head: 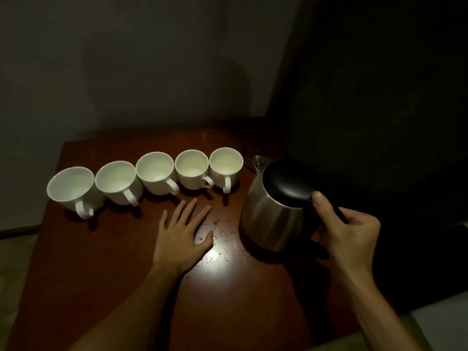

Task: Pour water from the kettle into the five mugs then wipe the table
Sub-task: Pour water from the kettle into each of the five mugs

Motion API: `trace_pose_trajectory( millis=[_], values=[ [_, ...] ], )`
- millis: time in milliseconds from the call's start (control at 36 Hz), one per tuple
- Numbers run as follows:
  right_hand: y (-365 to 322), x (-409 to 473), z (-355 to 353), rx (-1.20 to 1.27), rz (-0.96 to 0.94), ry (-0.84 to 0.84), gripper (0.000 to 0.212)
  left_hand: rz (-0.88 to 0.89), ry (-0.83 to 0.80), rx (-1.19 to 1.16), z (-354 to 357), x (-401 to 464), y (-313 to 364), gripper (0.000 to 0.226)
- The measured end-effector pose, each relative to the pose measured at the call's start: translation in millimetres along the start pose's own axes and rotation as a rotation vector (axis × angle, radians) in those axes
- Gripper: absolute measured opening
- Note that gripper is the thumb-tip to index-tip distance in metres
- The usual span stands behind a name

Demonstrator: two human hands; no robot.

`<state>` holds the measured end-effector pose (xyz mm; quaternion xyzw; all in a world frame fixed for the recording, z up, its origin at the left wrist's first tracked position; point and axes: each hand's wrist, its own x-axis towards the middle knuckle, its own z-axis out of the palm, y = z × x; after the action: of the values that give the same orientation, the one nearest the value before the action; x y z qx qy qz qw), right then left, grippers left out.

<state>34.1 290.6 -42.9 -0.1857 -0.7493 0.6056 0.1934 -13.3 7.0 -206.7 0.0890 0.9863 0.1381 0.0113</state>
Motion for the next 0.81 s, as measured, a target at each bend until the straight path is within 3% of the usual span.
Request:
trace_pose_trajectory(
  millis=[417, 806],
  values=[
    [-26.0, 17.0, 9.0, -0.132, 0.041, -0.079, 0.069, 0.0, 0.009, 0.003, -1.1, -0.2, 0.9, 0.072],
    [-25.5, 21.6, 15.0, -0.156, 0.061, -0.095, 0.061, 0.005, 0.007, -0.005, 1.6, 0.1, -1.8, 0.075]
  ],
)
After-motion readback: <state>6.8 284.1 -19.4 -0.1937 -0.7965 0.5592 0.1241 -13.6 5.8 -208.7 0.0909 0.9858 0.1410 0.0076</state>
